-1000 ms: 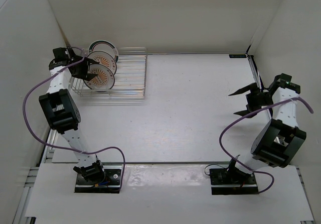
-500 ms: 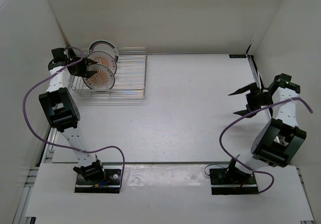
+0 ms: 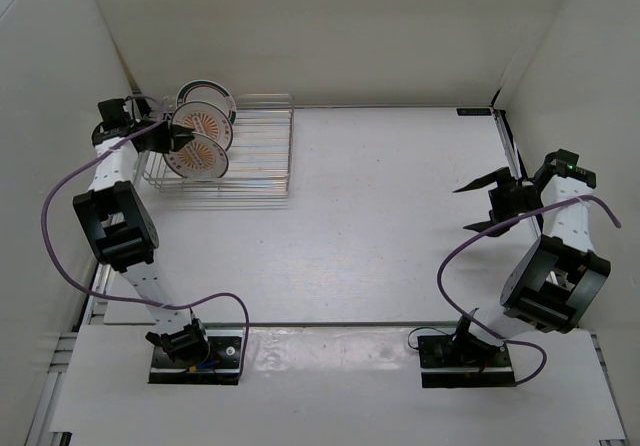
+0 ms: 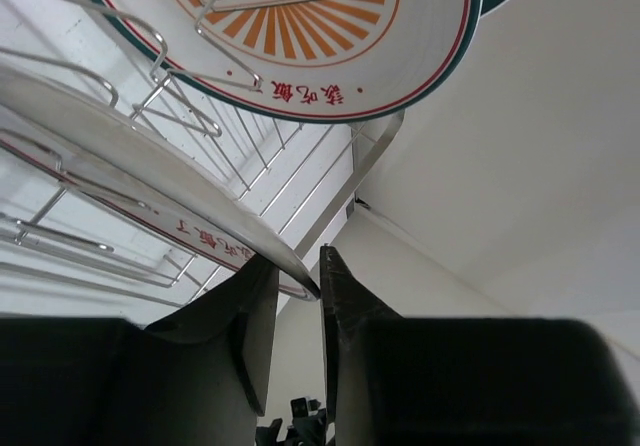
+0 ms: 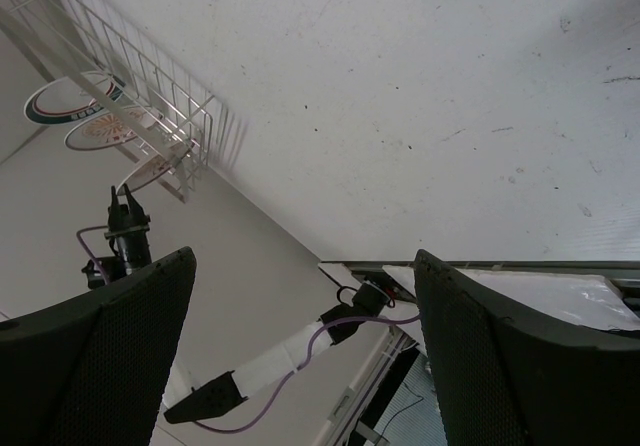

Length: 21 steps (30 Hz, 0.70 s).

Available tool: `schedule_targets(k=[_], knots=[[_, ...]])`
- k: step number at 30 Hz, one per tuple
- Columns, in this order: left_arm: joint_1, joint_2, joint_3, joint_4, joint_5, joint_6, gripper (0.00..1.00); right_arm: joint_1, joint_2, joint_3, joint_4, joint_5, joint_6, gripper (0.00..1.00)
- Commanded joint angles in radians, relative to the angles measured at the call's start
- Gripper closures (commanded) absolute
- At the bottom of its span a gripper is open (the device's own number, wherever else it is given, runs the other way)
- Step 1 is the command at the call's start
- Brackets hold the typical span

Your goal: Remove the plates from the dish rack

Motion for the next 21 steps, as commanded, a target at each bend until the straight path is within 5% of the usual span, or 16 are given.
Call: schedule_targets(k=[1,13,21], knots=[[-0.001,-0.051,-0.056,-0.064,-0.020,0.025,0.79,0.004,-0.005,-0.005,0.004,-0.022,0.000,0.09],[0.002,-0.128,-0.136,-0.057,0.032,0.004,1.00,0.012,-0.015,-0.043,0.035,-0.034,0.011,0.09],[0.002,-0.137,-0.134,0.022,0.090,-0.128,1.00,0.015,-0.031,-0.069,0.043,-0.045,0.012,0.09]])
